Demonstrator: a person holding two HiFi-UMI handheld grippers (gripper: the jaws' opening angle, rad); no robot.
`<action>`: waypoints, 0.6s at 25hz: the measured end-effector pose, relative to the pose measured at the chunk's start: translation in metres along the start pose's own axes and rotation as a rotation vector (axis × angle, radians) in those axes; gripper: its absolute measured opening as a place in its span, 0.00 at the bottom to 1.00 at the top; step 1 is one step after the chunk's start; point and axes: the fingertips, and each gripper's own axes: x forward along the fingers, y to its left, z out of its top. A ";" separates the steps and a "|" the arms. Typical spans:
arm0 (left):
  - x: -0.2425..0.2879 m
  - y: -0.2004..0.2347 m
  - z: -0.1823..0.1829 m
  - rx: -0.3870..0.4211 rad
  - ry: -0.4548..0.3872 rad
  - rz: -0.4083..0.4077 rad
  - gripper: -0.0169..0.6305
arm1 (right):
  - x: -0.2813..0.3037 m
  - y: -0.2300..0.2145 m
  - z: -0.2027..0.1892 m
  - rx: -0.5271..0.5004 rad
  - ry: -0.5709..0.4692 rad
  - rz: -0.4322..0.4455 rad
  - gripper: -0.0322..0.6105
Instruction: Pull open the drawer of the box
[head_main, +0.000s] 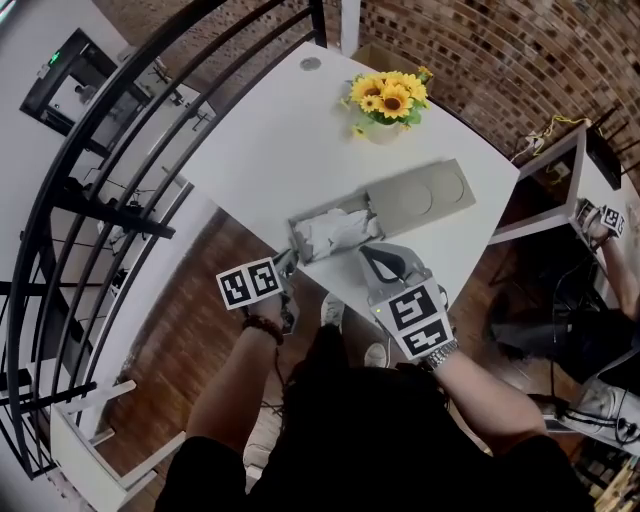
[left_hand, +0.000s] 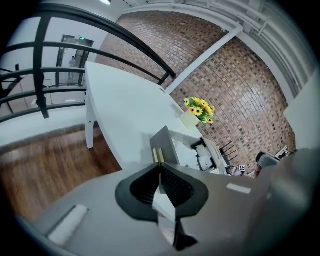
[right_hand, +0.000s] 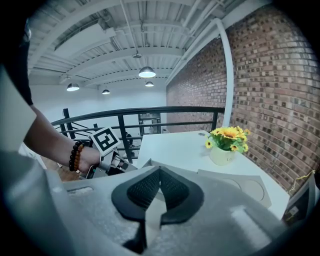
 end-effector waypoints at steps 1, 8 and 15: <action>-0.001 0.002 -0.001 -0.001 -0.001 0.004 0.07 | 0.000 0.001 0.001 -0.002 -0.001 0.003 0.04; -0.001 0.004 -0.001 0.057 -0.012 0.048 0.11 | -0.005 -0.002 0.000 -0.008 -0.001 0.005 0.04; -0.015 0.015 0.000 0.083 -0.079 0.158 0.24 | -0.019 -0.006 -0.006 -0.013 -0.014 -0.002 0.04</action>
